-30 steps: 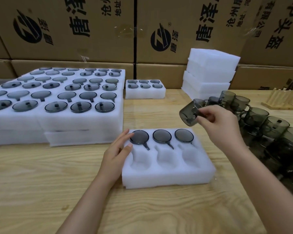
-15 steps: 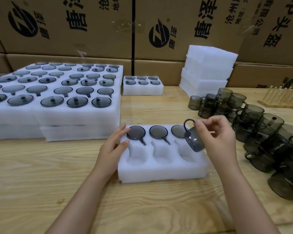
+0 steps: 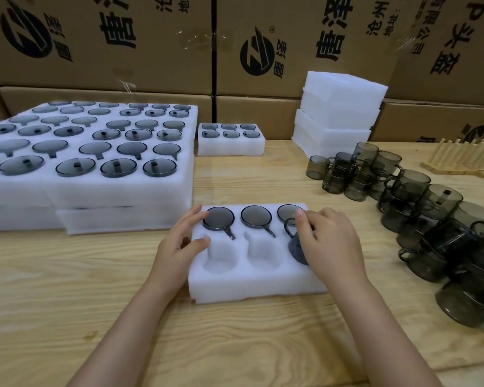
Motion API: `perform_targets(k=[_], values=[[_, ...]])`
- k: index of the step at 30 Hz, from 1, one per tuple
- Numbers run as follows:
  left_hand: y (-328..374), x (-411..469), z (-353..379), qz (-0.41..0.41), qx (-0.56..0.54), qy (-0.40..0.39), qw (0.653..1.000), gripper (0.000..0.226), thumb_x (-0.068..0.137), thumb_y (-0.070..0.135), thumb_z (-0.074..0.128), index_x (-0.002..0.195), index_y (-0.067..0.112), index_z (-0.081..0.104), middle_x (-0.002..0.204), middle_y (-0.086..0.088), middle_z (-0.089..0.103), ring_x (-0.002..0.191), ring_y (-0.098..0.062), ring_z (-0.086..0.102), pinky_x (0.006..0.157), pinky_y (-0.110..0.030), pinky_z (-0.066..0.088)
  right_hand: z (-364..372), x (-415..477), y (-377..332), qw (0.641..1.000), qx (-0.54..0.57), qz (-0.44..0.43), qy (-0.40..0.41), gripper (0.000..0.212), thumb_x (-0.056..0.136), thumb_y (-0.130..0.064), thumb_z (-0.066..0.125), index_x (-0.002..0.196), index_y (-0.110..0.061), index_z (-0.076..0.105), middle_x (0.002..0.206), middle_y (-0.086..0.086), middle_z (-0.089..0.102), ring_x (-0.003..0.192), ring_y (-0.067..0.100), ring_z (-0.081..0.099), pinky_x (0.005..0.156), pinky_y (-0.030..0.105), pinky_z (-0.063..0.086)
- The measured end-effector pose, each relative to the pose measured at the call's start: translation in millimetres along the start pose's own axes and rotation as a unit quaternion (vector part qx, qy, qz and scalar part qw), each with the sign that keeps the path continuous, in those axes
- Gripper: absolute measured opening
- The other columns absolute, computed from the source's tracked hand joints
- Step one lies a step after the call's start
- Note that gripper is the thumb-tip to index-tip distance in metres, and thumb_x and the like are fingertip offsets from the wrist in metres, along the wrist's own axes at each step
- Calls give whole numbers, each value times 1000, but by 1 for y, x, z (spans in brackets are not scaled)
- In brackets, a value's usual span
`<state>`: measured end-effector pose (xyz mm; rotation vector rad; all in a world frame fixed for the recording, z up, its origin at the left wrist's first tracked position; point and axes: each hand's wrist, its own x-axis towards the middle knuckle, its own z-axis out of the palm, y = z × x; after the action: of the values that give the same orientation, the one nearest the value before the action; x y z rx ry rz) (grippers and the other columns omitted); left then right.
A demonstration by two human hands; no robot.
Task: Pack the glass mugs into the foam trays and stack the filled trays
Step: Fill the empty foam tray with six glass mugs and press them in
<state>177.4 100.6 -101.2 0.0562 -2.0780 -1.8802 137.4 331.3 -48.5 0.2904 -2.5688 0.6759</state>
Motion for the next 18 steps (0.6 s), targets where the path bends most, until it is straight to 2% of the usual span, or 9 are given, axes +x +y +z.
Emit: perform_targets(k=[3,6,8,10,12,13,15,16,18], values=[[0,0,0,2,8,2,1000,49,68,19,61,115,31,63,141,22,45,131,-5,44,108,-49,37,5,-3,-6,995,-80,-39,38,32,92,-26,56,72,-6,70,69,13,53,75,34,51,69,39,39],[0,1,0,2,11,1,1000,50,68,19,60,117,30,63,141,22,45,131,-3,44,109,-48,37,7,-6,-10,990,-108,-59,67,28,88,-25,63,68,-6,70,66,14,53,69,34,51,63,39,41],[0,0,0,3,9,2,1000,50,69,19,60,117,30,63,141,22,45,130,0,43,109,-47,37,8,-8,-12,986,-157,-53,5,31,94,-36,50,92,-13,72,82,11,55,82,32,49,71,38,37],[0,0,0,3,7,3,1000,49,69,19,61,116,31,63,141,24,45,130,2,43,109,-46,37,7,-10,-8,975,-192,-18,-110,53,96,-54,22,133,-28,49,113,6,47,105,27,38,86,37,30],[0,-1,1,2,5,3,1000,49,69,19,61,116,32,64,140,24,46,130,0,43,109,-47,37,6,-11,-1,966,-170,-9,-193,77,83,-67,-2,149,-32,15,138,7,28,131,26,16,106,39,15],[0,-1,1,2,5,4,1000,48,69,19,61,116,32,64,140,24,46,131,-1,43,109,-48,37,5,-10,0,963,-153,-4,-223,86,76,-71,-8,151,-30,4,149,7,15,140,23,-3,112,42,1],[0,-1,1,1,3,6,1000,48,69,19,61,115,33,64,140,25,46,131,-1,43,109,-49,37,4,-7,0,952,-137,11,-275,93,71,-77,-8,150,-28,-10,157,6,-6,140,18,-29,111,45,-18],[0,-1,1,1,3,7,1000,48,69,19,61,115,33,64,140,26,46,130,-1,43,109,-48,37,4,-5,0,946,-138,20,-292,91,73,-77,-5,149,-28,-12,157,6,-10,139,17,-31,111,46,-18],[0,-1,1,0,5,8,1000,48,69,19,60,114,34,64,139,27,46,130,1,43,109,-47,37,6,-4,-1,942,-149,24,-299,85,80,-75,3,150,-28,-11,155,6,-6,142,21,-21,116,46,-10]])
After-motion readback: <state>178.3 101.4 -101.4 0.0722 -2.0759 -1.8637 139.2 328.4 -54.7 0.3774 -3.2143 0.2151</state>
